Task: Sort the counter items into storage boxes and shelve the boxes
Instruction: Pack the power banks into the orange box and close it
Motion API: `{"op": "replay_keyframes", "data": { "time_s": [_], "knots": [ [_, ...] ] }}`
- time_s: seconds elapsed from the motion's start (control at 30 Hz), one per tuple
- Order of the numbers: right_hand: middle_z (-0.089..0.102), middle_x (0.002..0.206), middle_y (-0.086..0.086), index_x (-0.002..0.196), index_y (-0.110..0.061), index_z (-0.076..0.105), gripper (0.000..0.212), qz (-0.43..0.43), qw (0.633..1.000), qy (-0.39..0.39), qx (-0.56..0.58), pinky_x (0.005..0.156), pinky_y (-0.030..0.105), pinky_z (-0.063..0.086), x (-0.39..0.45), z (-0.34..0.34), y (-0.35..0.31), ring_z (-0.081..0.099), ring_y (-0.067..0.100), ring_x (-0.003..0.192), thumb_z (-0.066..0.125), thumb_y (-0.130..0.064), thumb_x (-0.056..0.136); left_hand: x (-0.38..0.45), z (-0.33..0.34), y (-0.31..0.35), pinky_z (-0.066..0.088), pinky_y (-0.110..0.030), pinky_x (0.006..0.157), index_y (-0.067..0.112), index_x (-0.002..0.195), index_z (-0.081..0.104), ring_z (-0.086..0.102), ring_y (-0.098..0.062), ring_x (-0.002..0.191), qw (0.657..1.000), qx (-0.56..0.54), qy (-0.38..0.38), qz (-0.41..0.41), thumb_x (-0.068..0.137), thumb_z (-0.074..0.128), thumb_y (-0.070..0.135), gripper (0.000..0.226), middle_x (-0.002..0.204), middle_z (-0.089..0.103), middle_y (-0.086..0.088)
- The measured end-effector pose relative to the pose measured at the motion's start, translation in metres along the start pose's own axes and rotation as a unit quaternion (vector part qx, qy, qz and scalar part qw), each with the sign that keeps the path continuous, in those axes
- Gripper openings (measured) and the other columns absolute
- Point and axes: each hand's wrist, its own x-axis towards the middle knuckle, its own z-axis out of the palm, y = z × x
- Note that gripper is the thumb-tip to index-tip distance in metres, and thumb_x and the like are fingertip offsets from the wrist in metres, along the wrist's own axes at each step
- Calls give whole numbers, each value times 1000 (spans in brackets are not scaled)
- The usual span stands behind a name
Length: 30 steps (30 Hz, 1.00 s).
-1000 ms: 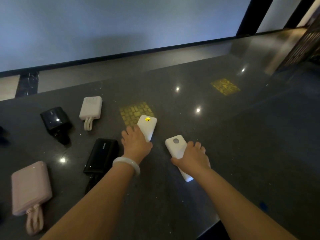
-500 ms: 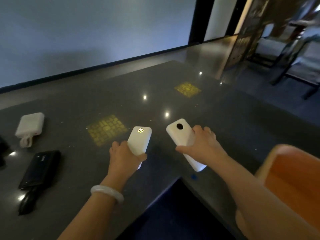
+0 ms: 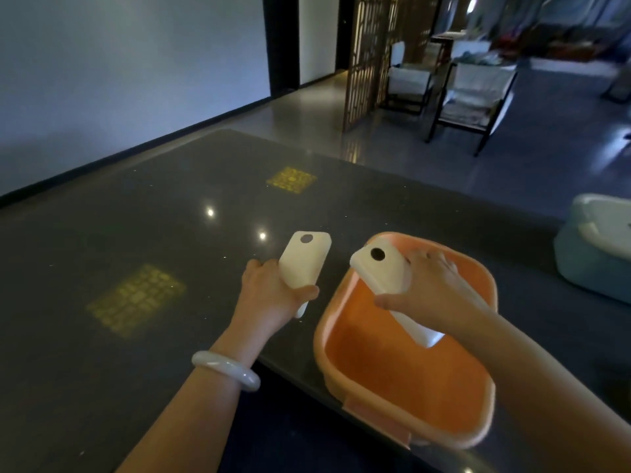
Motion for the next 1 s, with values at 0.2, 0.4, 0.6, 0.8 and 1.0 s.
{"op": "replay_keyframes", "data": {
  "time_s": [0.2,0.4,0.6,0.8,1.0],
  "knots": [
    [45,137,-1,140,-26,33,96,47,998,-35,10,91,35,46,-9,14,25,46,21,122,72,-69,64,-3,17,32,39,-25,67,30,94,44,42,-14,96,998,-10,-56,42,59,79,57,56,89,35,17],
    [47,131,-1,135,-24,38,83,60,991,-119,-1,92,35,45,-6,36,32,47,19,117,74,-60,69,-2,27,42,40,-20,61,25,121,44,49,-12,92,993,38,-105,42,67,77,54,70,112,38,5],
    [49,122,2,127,-23,42,73,-1,959,-273,-78,78,28,35,-5,64,26,43,14,95,76,-53,70,-1,22,43,30,-18,50,23,119,37,51,-13,85,986,56,-133,84,68,75,51,70,106,50,5],
    [42,129,1,139,-26,26,100,6,935,-340,-101,84,34,41,-6,88,27,42,18,103,80,-57,60,1,23,42,38,-22,57,22,123,33,53,-15,89,983,77,-141,92,70,75,51,74,110,49,2],
    [50,129,-6,135,-37,36,77,59,929,-364,28,73,26,44,5,73,38,50,13,98,76,-52,72,1,23,40,46,-26,66,23,128,31,53,-15,95,982,66,-151,90,72,76,50,76,114,49,2]
  ]
}}
